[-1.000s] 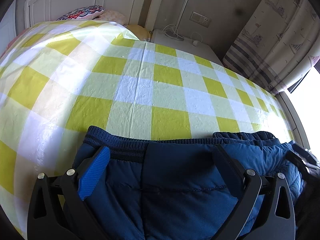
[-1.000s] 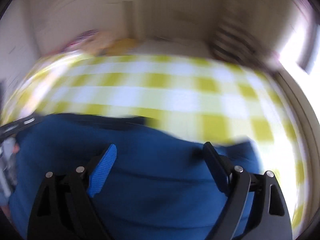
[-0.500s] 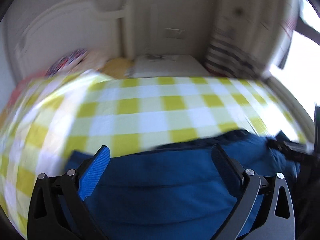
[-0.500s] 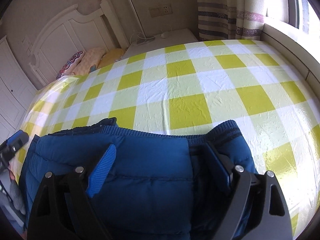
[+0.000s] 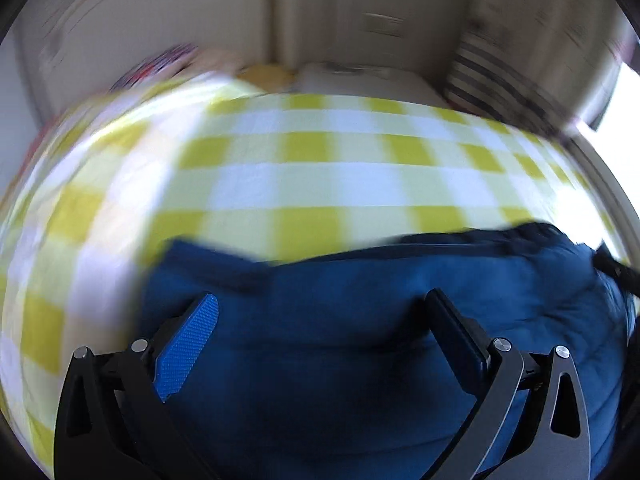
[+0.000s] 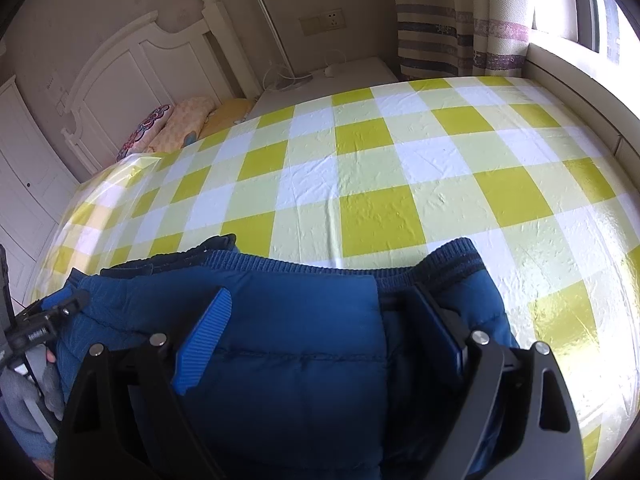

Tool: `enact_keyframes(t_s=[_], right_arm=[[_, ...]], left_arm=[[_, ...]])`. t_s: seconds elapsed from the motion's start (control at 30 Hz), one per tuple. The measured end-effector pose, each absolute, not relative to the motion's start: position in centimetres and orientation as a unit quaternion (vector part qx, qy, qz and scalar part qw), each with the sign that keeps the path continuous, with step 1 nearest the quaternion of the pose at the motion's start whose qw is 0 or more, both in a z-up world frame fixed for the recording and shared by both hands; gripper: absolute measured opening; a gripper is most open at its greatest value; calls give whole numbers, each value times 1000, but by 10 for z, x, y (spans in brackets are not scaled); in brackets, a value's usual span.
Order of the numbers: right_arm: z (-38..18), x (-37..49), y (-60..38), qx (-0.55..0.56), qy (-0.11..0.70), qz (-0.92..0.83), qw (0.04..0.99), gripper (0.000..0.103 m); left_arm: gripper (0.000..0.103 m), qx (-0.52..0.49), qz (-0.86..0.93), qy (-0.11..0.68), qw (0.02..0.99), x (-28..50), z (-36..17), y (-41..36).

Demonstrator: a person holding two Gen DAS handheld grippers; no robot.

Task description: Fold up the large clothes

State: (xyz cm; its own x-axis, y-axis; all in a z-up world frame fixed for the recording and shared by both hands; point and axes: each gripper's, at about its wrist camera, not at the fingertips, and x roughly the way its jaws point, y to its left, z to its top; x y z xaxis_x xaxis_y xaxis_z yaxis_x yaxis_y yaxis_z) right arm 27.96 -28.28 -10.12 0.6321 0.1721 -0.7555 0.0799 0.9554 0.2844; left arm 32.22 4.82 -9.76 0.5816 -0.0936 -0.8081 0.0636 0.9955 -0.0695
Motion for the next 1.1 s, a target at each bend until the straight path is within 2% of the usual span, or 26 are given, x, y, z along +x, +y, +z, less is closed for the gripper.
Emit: enact_keyframes(t_s=[0.13, 0.17, 0.27, 0.37, 0.47, 0.5, 0.63, 0.67, 0.73, 0.83, 0.97, 1.1], right_arm=[[-101, 279, -282, 148, 429, 25, 891, 89], [-101, 279, -282, 146, 429, 24, 891, 89], [-100, 280, -278, 128, 433, 16, 892, 89], [-81, 267, -258, 78, 416, -21, 906, 89], [-54, 240, -204, 33, 384, 63, 921, 89], [-48, 229, -172, -13, 381, 93, 920, 90], [-82, 208, -75, -168, 423, 170, 874, 90], [-93, 206, -65, -198, 418, 159, 872, 94], [-95, 212, -76, -161, 427, 166, 874, 97], [-88, 217, -110, -88, 440, 172, 877, 96], [-72, 209, -171, -51, 420, 94, 901, 96], [-90, 198, -258, 16, 440, -1, 898, 96]], left_arm=[[97, -174, 9, 485, 857, 324, -123, 132], [98, -182, 4, 476, 860, 323, -122, 134], [98, -125, 20, 479, 868, 323, -113, 113], [98, -77, 47, 447, 890, 313, -99, 100], [98, -29, 71, 408, 910, 300, -85, 86], [98, -19, 74, 405, 911, 299, -84, 83], [98, 2, 82, 396, 914, 289, -81, 86], [98, -2, 81, 396, 915, 288, -80, 88], [98, -14, 80, 398, 914, 288, -80, 93], [98, -18, 78, 403, 912, 298, -87, 88], [98, -20, 76, 400, 913, 298, -89, 87], [98, -27, 71, 402, 913, 298, -90, 88]])
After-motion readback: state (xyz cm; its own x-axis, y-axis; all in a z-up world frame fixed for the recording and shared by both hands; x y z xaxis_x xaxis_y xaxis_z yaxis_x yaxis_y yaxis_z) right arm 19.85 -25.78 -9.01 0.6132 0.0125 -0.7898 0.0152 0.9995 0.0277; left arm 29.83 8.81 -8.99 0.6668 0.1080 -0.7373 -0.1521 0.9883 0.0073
